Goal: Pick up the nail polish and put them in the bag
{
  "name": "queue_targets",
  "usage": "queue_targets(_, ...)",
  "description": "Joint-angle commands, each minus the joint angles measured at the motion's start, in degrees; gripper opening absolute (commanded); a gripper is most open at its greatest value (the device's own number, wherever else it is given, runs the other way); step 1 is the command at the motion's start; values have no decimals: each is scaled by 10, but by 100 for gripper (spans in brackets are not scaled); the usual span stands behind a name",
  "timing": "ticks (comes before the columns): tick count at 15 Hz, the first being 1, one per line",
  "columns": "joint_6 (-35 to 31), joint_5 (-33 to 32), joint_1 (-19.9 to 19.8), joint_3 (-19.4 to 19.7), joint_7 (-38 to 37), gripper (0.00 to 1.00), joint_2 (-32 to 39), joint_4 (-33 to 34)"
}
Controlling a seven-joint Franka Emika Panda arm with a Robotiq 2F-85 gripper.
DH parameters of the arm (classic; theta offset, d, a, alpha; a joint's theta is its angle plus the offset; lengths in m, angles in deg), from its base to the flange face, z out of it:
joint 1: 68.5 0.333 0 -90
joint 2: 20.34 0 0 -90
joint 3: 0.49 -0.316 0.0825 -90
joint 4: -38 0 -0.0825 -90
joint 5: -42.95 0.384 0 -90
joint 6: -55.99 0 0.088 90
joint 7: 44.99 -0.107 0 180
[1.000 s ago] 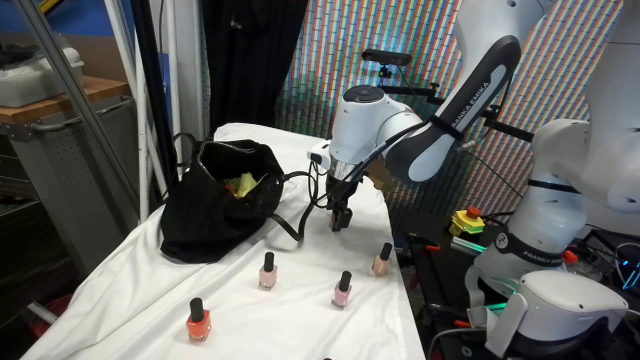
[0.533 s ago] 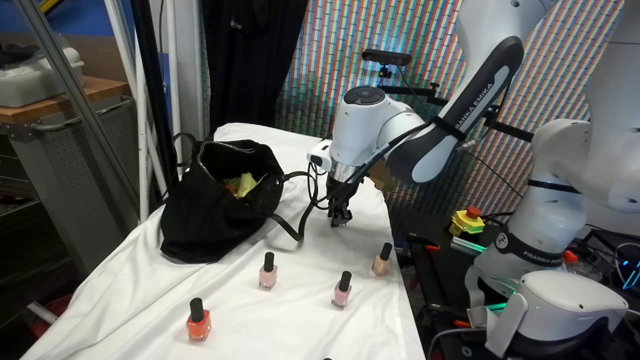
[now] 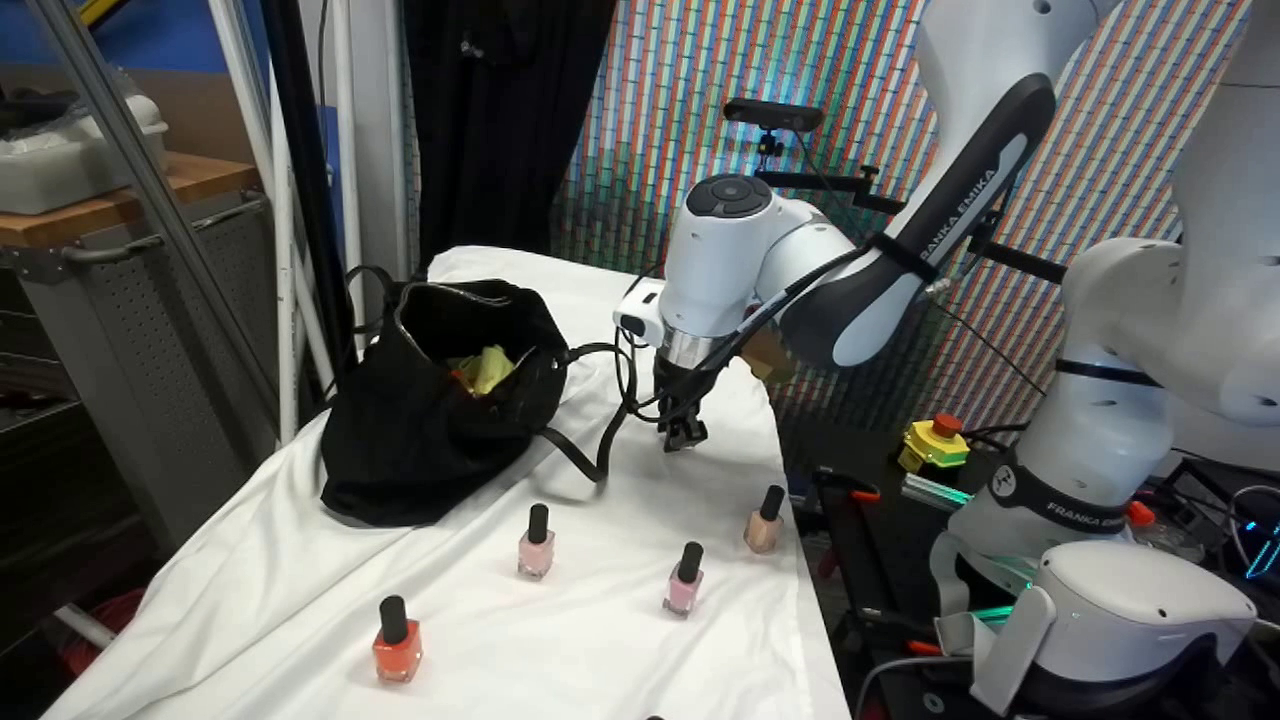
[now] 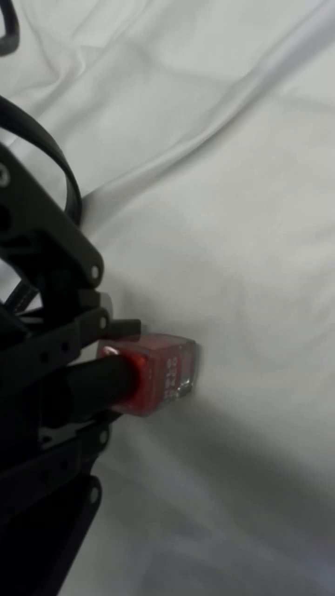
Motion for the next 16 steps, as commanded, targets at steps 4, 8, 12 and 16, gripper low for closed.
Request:
queue_targets(4,85,-29,23,-11,-34,15,-25,52)
queue_targets(8,124,-31,32,-23,-34,15,-18,108)
queue_targets(12,144,-49,38,-31,-27,15,-7,173)
queue_targets(16,134,-78,35,-31,-18,15,8,231)
